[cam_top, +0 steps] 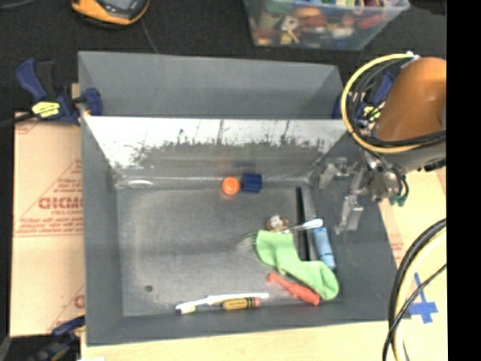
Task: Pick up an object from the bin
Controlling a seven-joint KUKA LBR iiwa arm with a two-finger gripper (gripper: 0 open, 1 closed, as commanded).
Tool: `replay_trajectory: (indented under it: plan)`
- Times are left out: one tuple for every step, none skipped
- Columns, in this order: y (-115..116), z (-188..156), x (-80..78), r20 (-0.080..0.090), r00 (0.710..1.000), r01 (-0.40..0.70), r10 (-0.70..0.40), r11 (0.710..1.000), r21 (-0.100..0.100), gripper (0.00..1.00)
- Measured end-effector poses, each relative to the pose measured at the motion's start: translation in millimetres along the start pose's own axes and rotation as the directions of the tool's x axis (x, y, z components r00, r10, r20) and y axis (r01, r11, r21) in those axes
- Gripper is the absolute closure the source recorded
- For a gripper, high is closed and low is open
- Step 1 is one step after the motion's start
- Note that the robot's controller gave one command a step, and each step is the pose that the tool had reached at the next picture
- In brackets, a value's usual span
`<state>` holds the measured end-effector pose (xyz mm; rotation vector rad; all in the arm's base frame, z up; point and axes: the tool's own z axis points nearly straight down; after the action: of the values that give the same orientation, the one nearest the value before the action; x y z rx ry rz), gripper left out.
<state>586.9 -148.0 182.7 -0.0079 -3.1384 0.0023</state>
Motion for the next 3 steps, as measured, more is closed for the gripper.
replay_trajectory:
  plan:
    - [0.6,-5.1,-1.4,0.008,1.0,0.005,-0.005,1.0,0.002,0.0]
    - [59.2,115.0,44.4,0.002,0.992,-0.126,0.126,0.992,-0.002,0.0]
    - [62.0,34.4,28.4,0.021,1.0,-0.015,0.015,1.0,0.006,0.0]
